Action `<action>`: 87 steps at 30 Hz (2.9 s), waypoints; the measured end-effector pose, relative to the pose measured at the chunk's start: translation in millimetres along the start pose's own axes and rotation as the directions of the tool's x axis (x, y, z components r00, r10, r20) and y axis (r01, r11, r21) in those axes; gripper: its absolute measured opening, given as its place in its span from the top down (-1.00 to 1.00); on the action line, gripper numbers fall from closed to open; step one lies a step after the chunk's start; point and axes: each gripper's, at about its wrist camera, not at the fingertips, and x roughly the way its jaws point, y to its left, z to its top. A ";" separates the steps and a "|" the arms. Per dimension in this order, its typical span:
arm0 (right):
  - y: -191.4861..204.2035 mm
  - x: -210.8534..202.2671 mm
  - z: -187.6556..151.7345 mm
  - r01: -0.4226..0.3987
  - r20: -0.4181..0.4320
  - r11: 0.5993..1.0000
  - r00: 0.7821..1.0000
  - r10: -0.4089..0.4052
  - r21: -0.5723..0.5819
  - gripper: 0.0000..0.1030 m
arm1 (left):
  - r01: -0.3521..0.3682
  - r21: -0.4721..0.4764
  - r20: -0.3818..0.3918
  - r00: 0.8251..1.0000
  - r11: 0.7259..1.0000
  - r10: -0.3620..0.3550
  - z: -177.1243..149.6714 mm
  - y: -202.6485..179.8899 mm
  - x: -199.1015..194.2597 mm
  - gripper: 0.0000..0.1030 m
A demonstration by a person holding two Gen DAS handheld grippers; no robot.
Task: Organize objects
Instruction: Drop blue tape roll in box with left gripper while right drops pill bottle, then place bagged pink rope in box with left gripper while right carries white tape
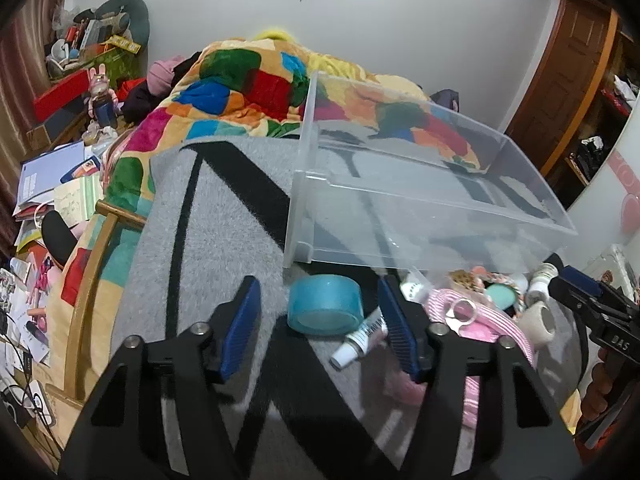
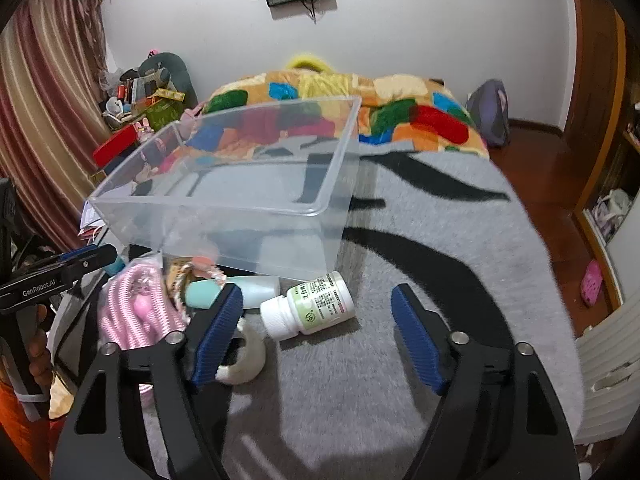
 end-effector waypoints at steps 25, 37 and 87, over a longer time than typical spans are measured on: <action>14.1 -55.7 32.2 -0.068 0.173 0.998 0.983 0.069 -0.011 0.27 | 0.036 0.056 0.191 0.980 0.998 -0.046 34.9 -14.1 -66.2 0.26; 43.0 2.3 79.5 -0.013 0.075 0.996 0.997 0.020 -0.084 0.26 | 0.063 0.096 0.097 0.993 0.993 -0.072 81.7 -30.9 -17.2 0.26; 103.5 -2.4 -37.6 -0.004 -0.019 0.927 1.000 -0.004 -0.375 -0.32 | 0.050 0.129 -0.038 0.998 0.990 -0.045 -17.9 -41.8 -35.6 -0.79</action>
